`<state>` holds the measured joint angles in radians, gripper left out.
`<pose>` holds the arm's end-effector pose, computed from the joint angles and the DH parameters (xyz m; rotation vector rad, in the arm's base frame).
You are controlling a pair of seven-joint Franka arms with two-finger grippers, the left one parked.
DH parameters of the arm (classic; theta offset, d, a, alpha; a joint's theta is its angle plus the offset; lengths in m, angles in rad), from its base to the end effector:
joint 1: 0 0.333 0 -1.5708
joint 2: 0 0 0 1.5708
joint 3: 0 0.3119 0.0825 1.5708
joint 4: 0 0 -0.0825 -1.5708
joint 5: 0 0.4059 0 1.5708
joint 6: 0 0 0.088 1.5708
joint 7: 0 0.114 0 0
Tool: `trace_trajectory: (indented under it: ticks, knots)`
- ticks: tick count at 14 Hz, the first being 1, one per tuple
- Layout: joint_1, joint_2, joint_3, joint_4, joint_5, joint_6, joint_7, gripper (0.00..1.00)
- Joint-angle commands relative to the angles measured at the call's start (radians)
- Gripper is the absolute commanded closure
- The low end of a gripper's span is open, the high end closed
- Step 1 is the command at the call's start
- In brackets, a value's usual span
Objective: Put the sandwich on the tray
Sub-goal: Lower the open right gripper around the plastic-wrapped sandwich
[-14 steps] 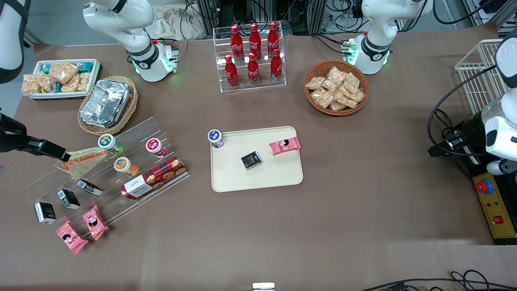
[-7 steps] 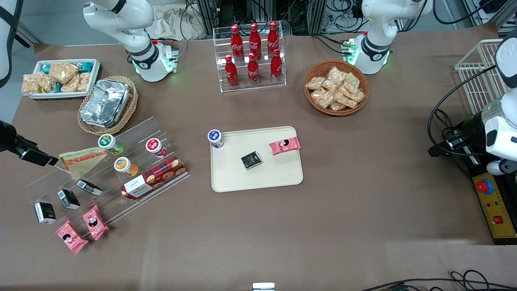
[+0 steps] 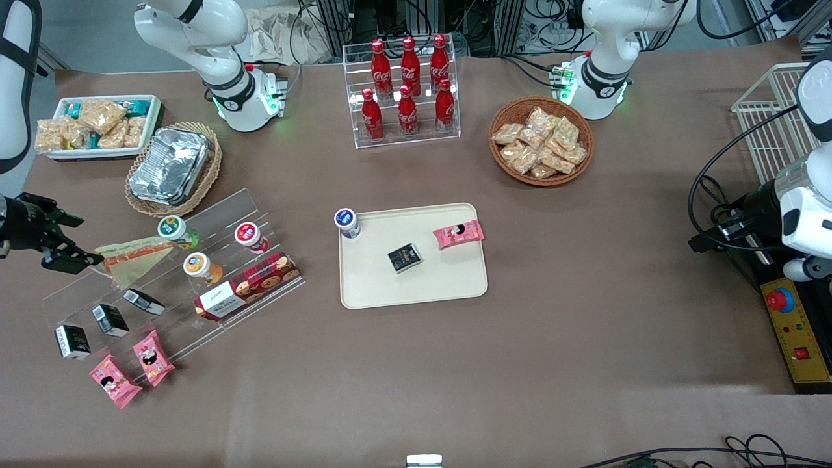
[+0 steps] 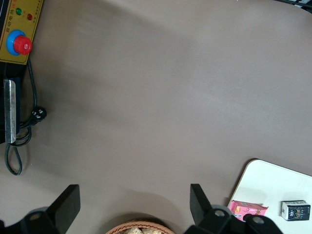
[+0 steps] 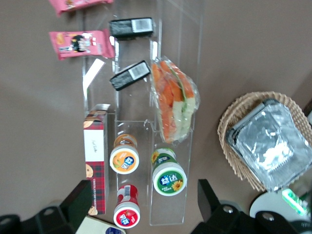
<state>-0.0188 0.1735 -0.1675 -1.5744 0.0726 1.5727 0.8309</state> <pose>0.6077 -0.0994 0.5095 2.7166 -1.5260 -0.2773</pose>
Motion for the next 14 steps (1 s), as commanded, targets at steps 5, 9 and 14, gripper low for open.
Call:
trace_trajectory:
  ticks: [5, 9, 14]
  knots:
    - [-0.084, 0.075, 0.006, 0.004, -0.010, 0.013, -0.001, 0.04]
    - [-0.127, 0.116, 0.006, 0.004, -0.008, 0.064, -0.078, 0.04]
    - [-0.121, 0.147, 0.008, 0.002, 0.001, 0.093, -0.092, 0.04]
